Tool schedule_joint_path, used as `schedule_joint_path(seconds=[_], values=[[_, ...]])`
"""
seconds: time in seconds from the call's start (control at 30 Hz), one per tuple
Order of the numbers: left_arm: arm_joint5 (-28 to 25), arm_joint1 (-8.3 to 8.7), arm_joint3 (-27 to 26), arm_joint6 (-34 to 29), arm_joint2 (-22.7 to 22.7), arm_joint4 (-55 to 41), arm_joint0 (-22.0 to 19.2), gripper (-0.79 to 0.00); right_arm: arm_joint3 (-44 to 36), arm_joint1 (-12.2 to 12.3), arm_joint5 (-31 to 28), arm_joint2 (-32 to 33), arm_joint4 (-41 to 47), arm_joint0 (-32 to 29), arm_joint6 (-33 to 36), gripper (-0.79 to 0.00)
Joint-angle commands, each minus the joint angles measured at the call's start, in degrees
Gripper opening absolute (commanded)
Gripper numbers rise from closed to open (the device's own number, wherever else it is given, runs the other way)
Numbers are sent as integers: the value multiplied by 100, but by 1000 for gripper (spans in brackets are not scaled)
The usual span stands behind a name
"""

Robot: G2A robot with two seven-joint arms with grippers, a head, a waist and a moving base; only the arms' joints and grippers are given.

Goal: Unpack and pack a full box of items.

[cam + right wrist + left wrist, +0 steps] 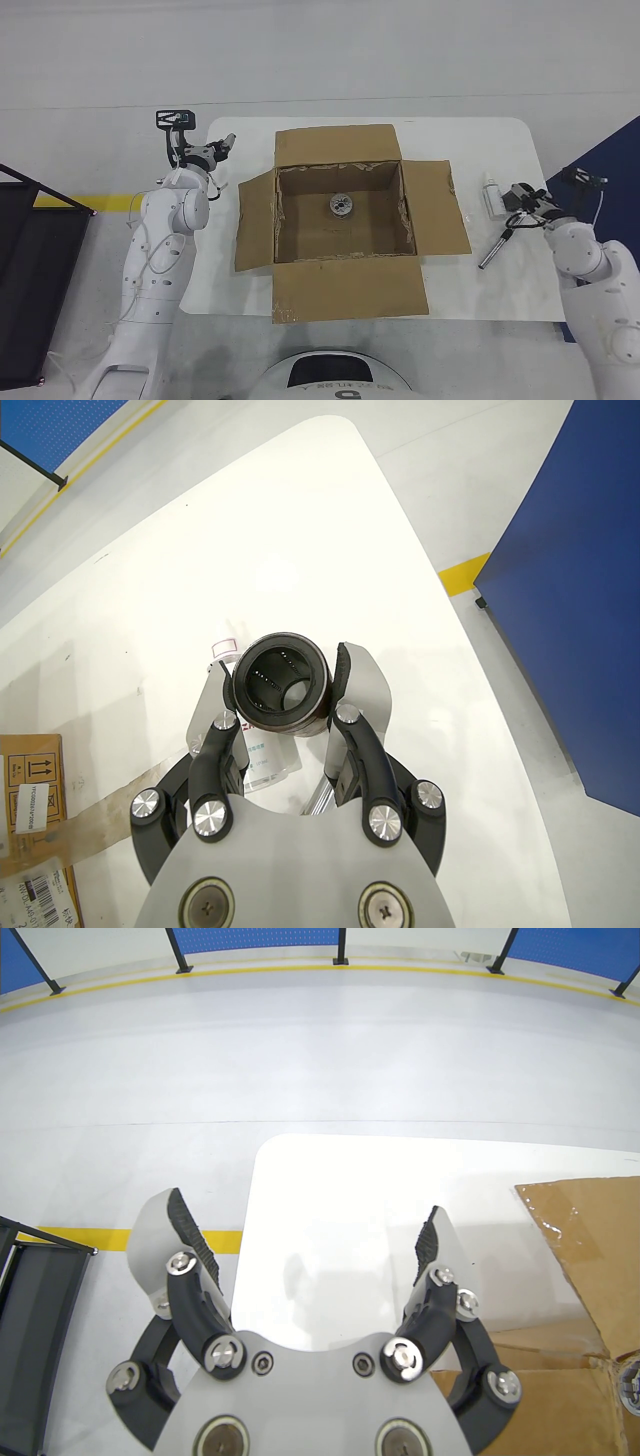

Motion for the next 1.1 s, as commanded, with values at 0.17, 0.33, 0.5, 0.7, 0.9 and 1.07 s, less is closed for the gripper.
schedule_joint_path(seconds=[0.17,0.33,0.5,0.7,0.9,1.07], values=[[0,0,0,0,-2,-1,0,0,-347,-16,-99,284,123,-395,-293,-785],[0,0,0,0,-2,-1,0,0,-813,-55,-140,560,273,-856,-842,-785],[0,0,0,0,-2,-1,0,0,-1812,-114,-536,1009,444,-1775,-1525,-785],[0,0,0,0,-2,-1,0,0,-3124,-170,-1184,1636,350,-2858,-1772,-785],[0,0,0,0,-2,-1,0,0,-4786,-240,-1408,1808,-426,-3675,-1660,-785],[0,0,0,0,-2,-1,0,0,-5927,-244,-1273,1405,-1324,-3775,-965,-785]])
